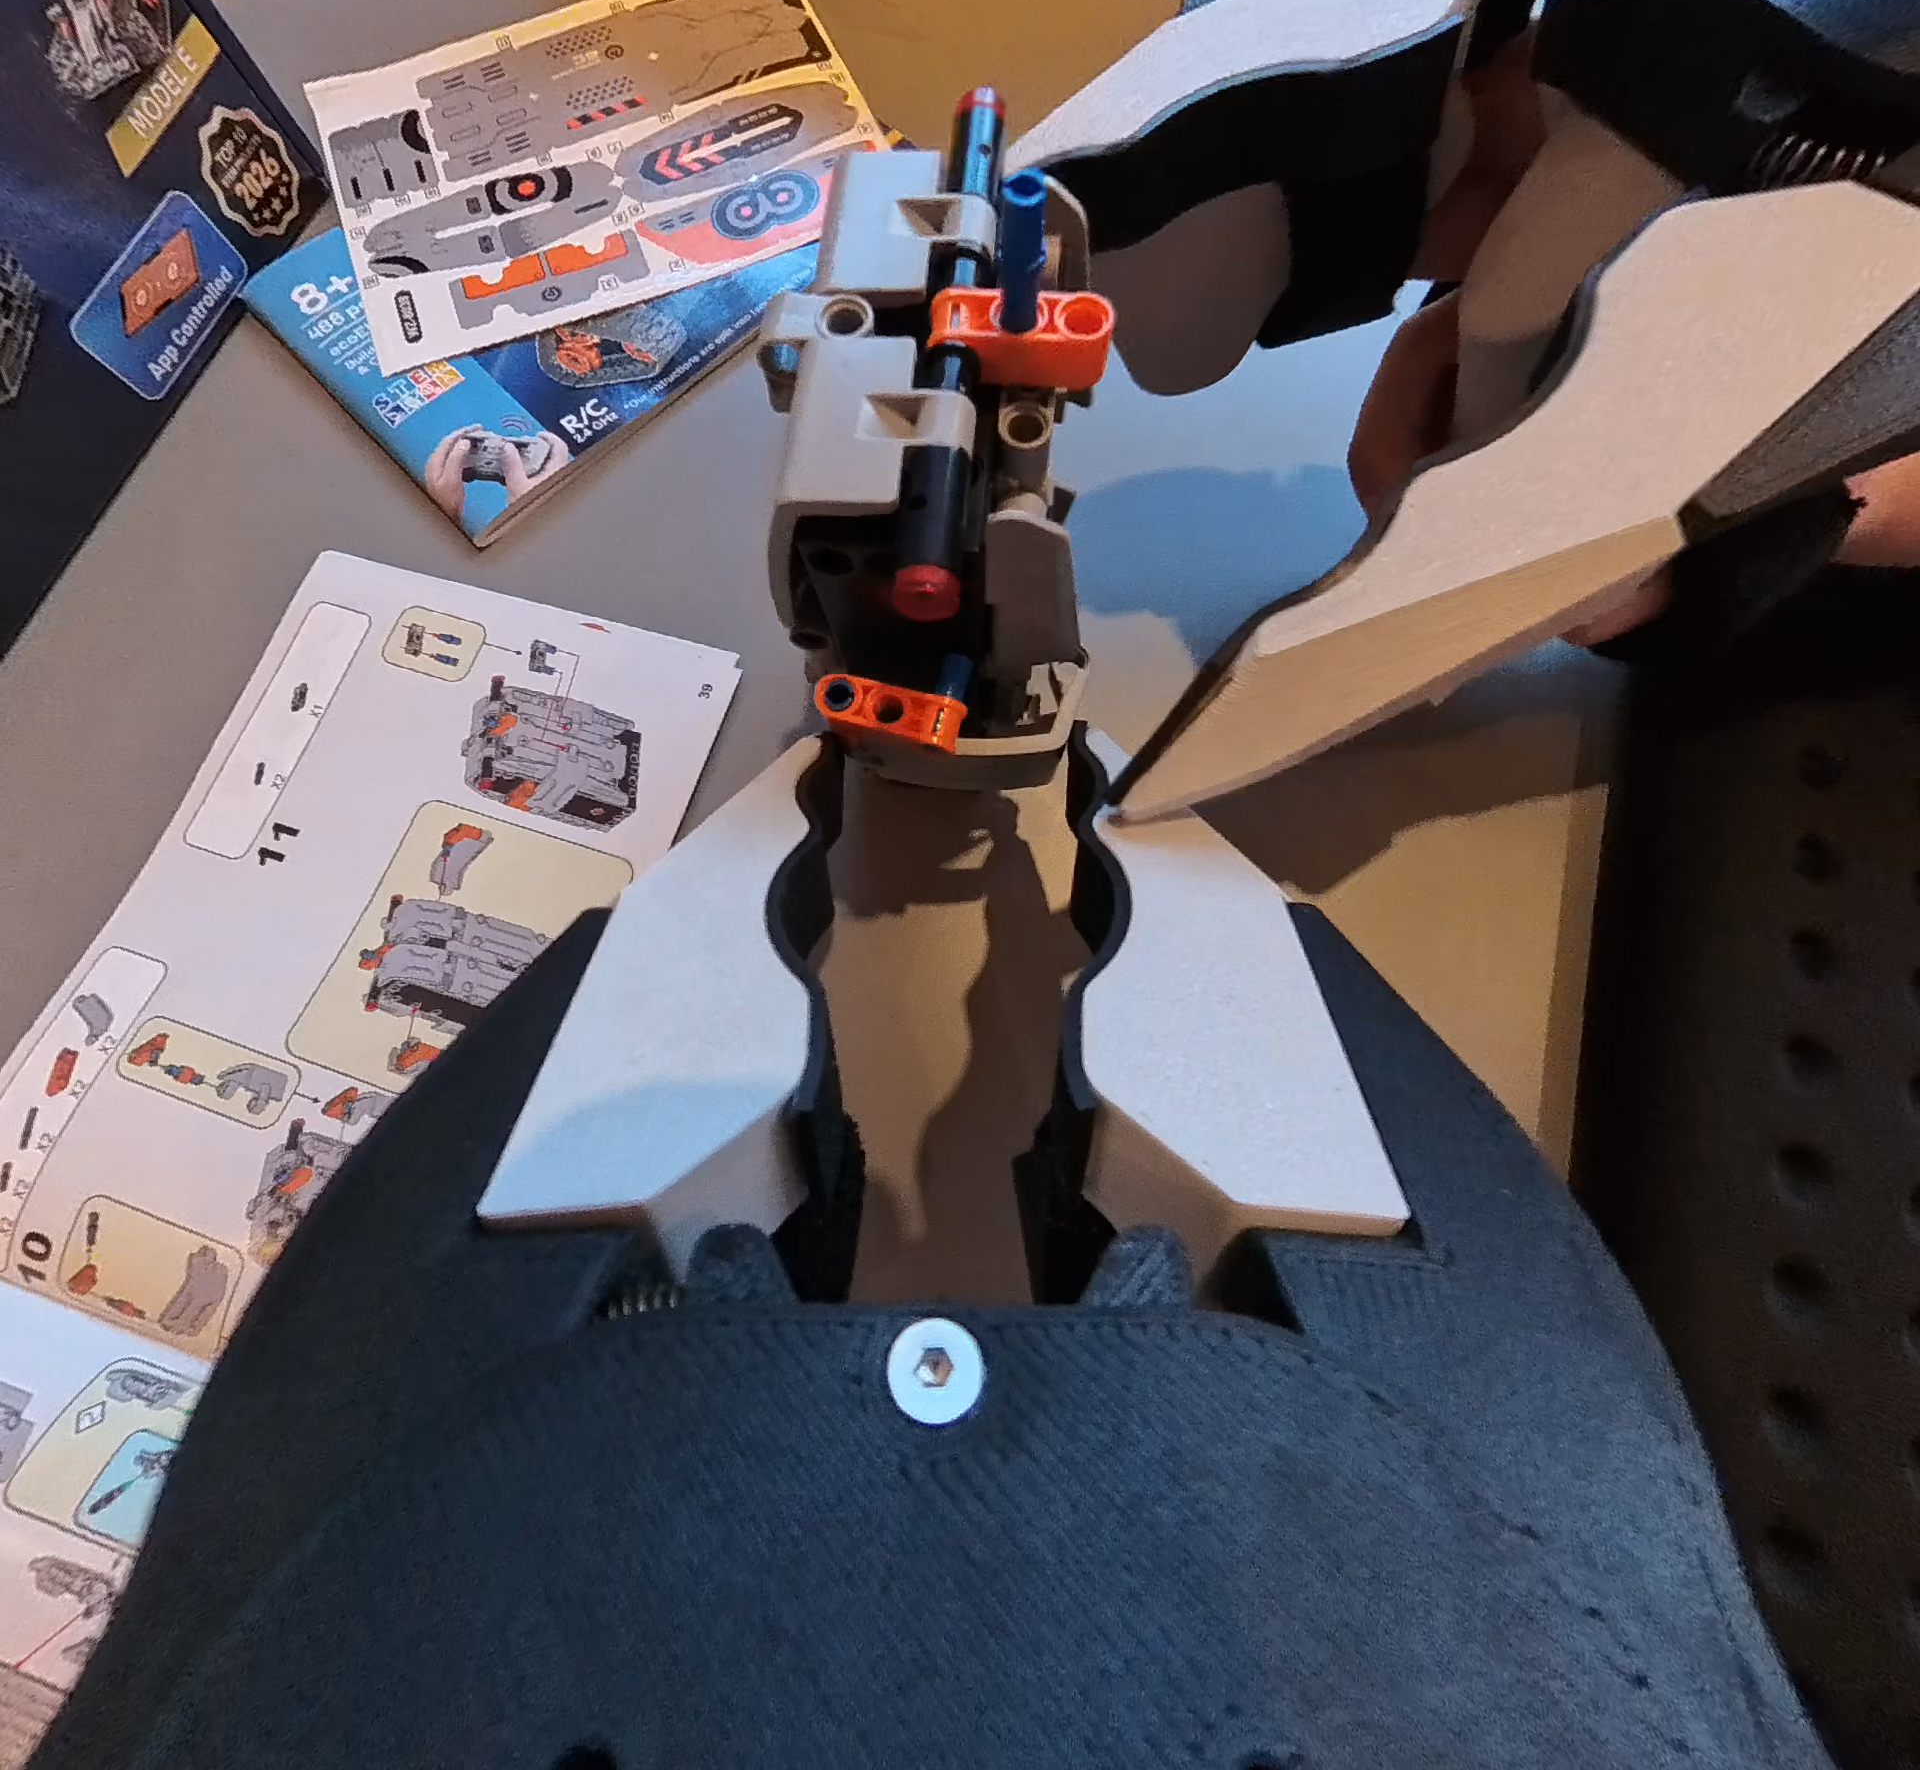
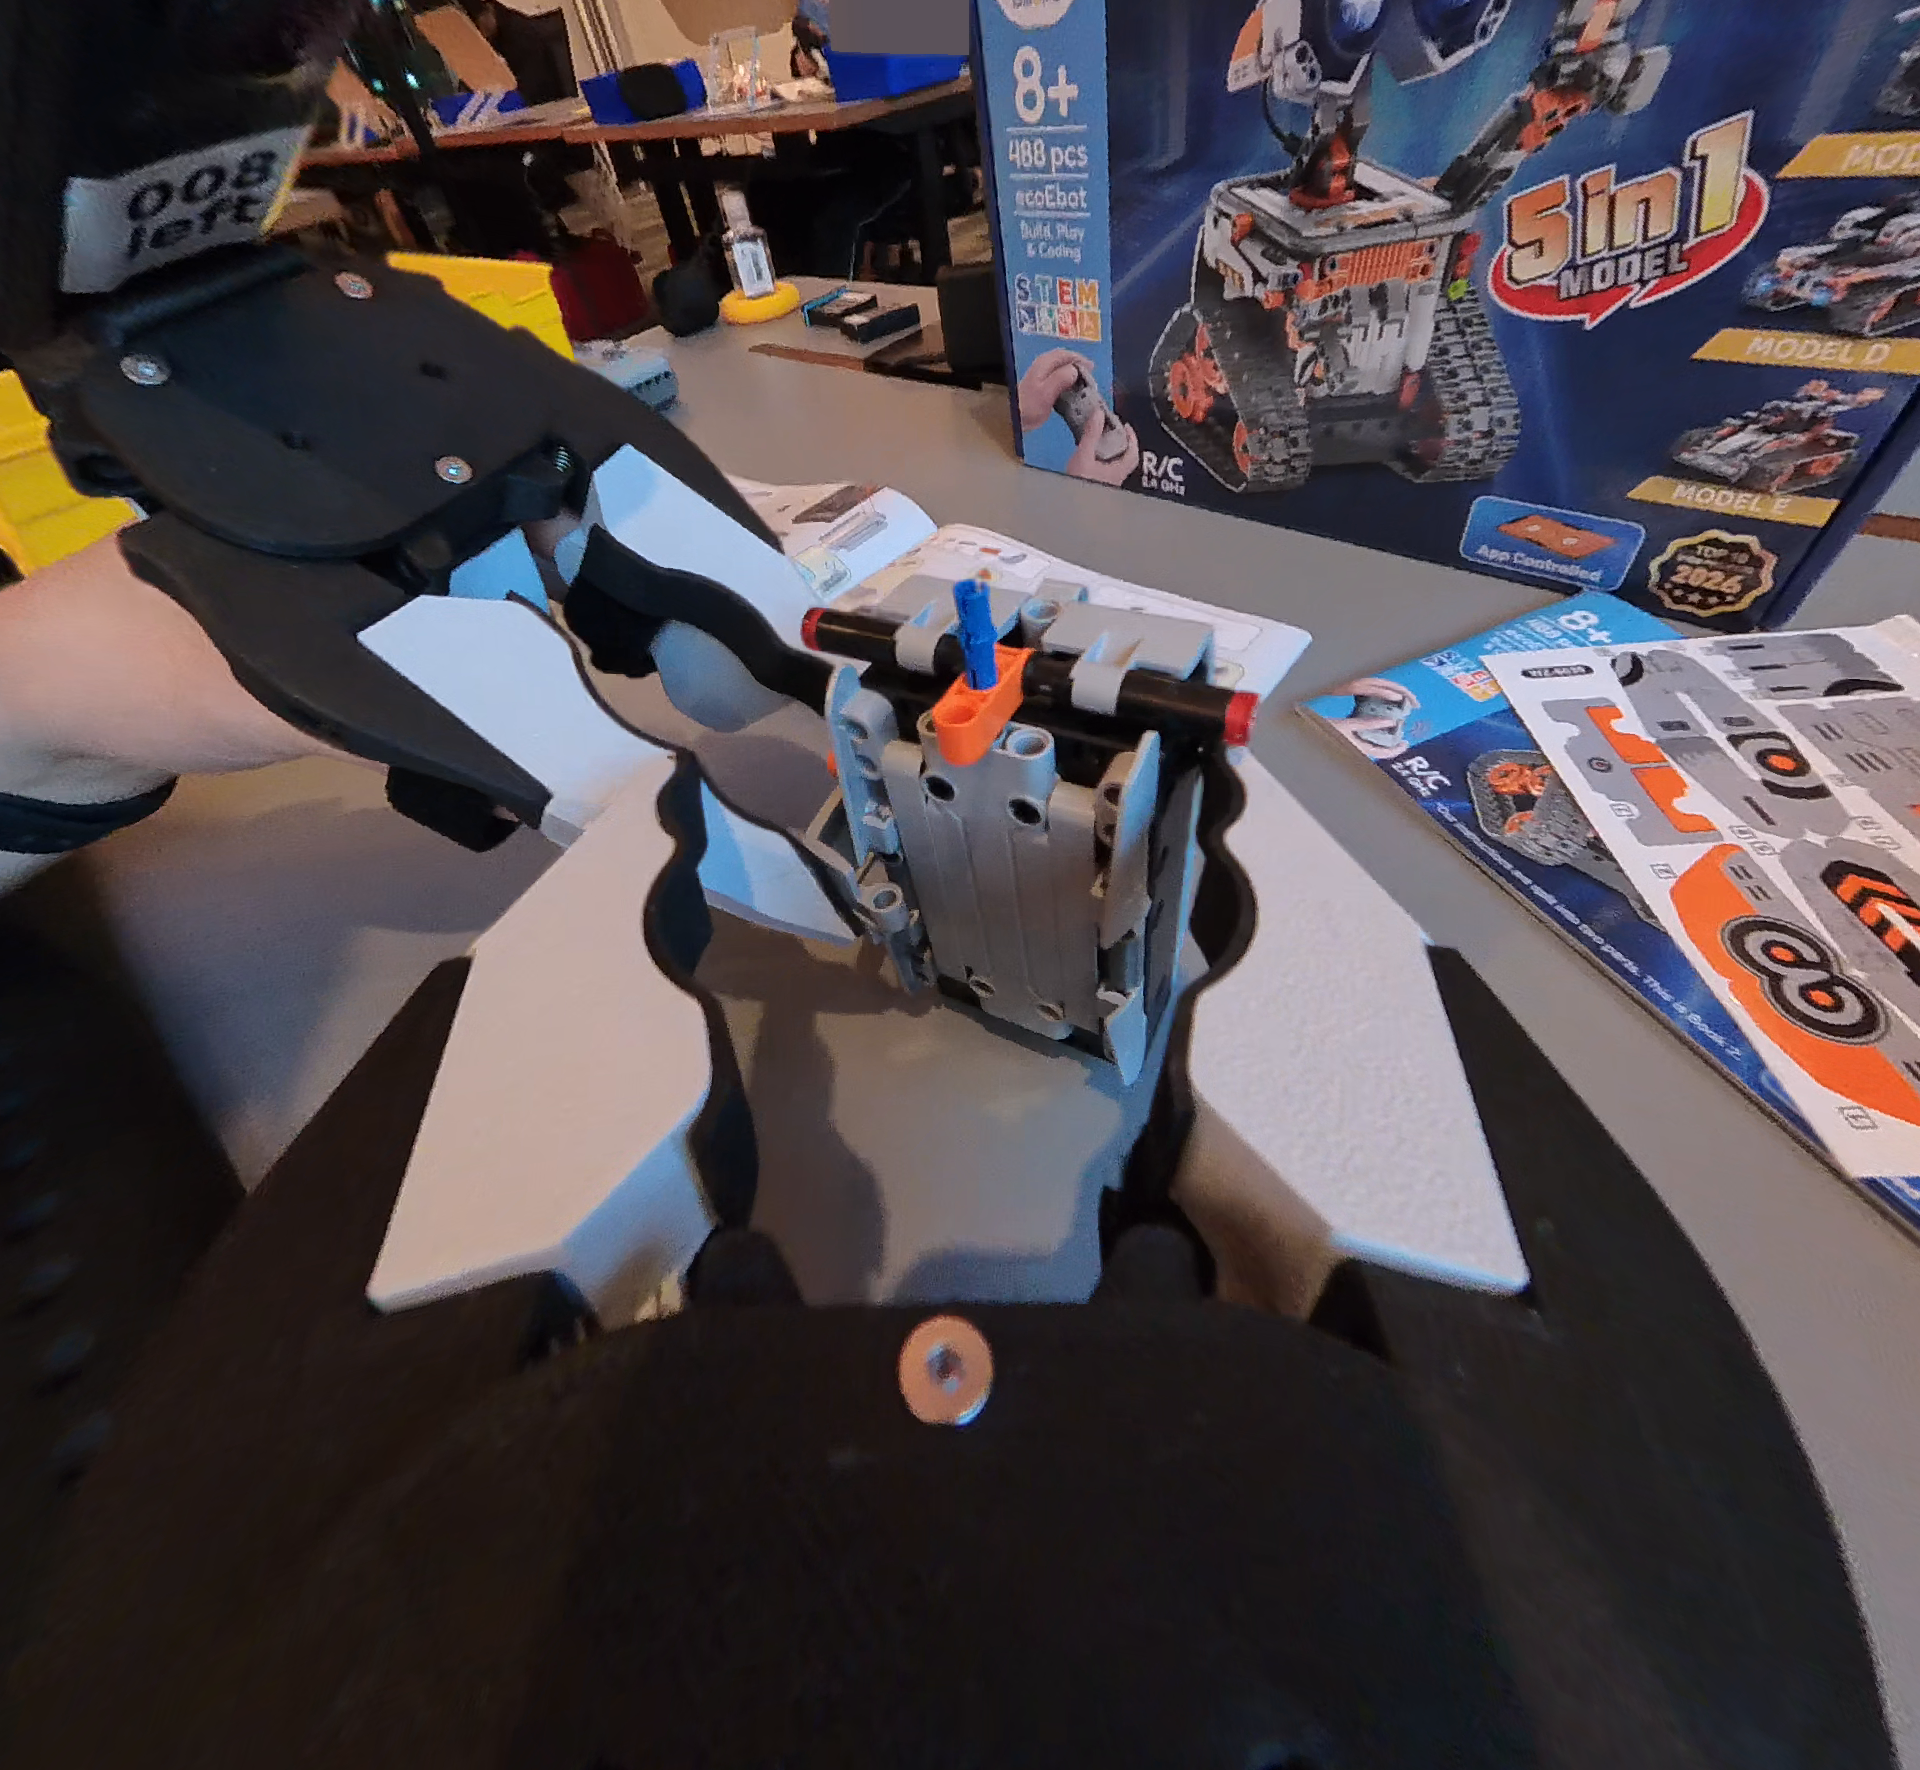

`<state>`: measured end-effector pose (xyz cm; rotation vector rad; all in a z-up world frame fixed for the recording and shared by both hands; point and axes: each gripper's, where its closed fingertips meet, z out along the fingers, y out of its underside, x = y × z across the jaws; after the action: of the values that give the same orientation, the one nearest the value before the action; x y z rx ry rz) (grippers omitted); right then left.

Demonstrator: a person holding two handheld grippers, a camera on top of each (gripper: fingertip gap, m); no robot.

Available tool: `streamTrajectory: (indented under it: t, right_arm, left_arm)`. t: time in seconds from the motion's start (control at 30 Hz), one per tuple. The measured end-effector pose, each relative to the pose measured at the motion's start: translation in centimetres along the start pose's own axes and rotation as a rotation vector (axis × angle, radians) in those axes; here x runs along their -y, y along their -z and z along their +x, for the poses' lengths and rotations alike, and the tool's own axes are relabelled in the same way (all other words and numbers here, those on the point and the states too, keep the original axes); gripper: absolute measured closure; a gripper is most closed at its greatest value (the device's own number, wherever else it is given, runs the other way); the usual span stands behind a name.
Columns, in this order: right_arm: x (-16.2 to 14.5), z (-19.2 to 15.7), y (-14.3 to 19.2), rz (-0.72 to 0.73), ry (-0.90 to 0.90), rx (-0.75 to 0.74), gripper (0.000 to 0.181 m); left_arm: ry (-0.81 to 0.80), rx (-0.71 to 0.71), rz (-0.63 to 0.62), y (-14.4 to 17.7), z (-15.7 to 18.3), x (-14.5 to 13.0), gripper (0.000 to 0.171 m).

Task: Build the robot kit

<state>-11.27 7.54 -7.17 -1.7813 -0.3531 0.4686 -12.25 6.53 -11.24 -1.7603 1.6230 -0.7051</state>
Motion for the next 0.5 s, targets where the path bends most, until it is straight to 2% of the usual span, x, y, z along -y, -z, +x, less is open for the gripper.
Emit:
streamTrajectory:
  t: [0.17, 0.37, 0.5]
  right_arm:
    - [0.5, 0.8, 0.9, -0.159, -0.013, -0.054, 0.076]
    - [3.9, 1.7, 1.5, -0.348, -0.108, -0.085, 0.066]
    - [2.8, 1.5, 1.2, -0.442, -0.009, -0.141, 0.056]
  left_arm:
    - [0.019, 0.038, -0.005, -0.2, -0.1, 0.3, 0.13]
    - [0.053, 0.051, 0.001, -0.5, 0.0, 0.5, 0.13]
    - [0.087, 0.059, 0.006, -0.7, 0.0, 0.7, 0.13]
